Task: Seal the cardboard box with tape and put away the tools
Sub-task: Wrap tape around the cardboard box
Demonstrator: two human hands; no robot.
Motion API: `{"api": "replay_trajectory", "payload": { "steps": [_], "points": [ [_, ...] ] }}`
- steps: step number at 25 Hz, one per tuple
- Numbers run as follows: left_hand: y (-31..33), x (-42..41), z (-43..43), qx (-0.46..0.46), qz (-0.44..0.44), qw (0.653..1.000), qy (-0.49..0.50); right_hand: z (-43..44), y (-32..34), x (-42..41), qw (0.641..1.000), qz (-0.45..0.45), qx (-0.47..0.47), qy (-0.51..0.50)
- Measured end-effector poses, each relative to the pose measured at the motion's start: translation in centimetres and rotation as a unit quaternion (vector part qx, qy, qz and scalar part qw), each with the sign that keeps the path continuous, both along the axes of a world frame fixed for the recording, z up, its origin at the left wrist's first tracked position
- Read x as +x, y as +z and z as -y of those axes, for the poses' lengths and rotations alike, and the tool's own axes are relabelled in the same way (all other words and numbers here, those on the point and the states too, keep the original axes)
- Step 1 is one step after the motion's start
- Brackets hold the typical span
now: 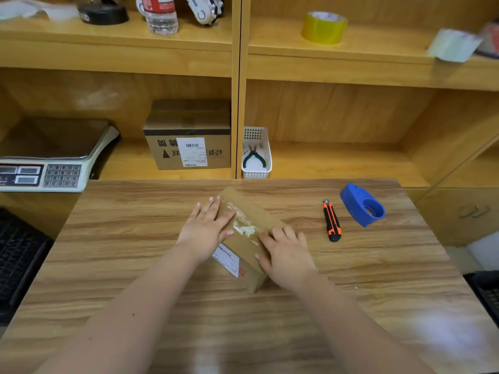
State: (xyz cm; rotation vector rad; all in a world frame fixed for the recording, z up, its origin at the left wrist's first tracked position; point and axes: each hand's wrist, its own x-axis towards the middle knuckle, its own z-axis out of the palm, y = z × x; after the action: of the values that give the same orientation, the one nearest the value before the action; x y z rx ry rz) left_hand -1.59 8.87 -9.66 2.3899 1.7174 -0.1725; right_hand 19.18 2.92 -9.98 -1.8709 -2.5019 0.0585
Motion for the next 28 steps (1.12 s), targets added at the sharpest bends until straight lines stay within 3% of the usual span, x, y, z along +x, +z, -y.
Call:
{"api": "replay_trajectory", "payload": {
  "steps": [4,7,13,19,28],
  "points": [
    [0.7,2.4,1.5,0.01,0.084,0.995,0.05,-2.2,0.7,0.2,0.994,-0.099,-0.049,0.009],
    [-0.8,4.6,3.5,-0.043,0.079,0.996,0.027,-2.7,-0.1,0.2,0.99,-0.127,-0.06,-0.017],
    [-2.0,3.5,0.9,-0.066,0.088,0.993,-0.037,-3.6,-0.1,0.3,0.995,-0.081,-0.053,-0.02],
    [-0.9,3.7,-1.2,-0.07,0.028,0.993,-0.09,-3.6,-0.1,0.4,0.995,-0.058,-0.077,-0.008],
    [-0.3,6.4,0.3,-0.025,0.071,0.996,-0.039,-4.6,0.3,1.4,0.994,-0.076,-0.066,0.032]
  ]
}}
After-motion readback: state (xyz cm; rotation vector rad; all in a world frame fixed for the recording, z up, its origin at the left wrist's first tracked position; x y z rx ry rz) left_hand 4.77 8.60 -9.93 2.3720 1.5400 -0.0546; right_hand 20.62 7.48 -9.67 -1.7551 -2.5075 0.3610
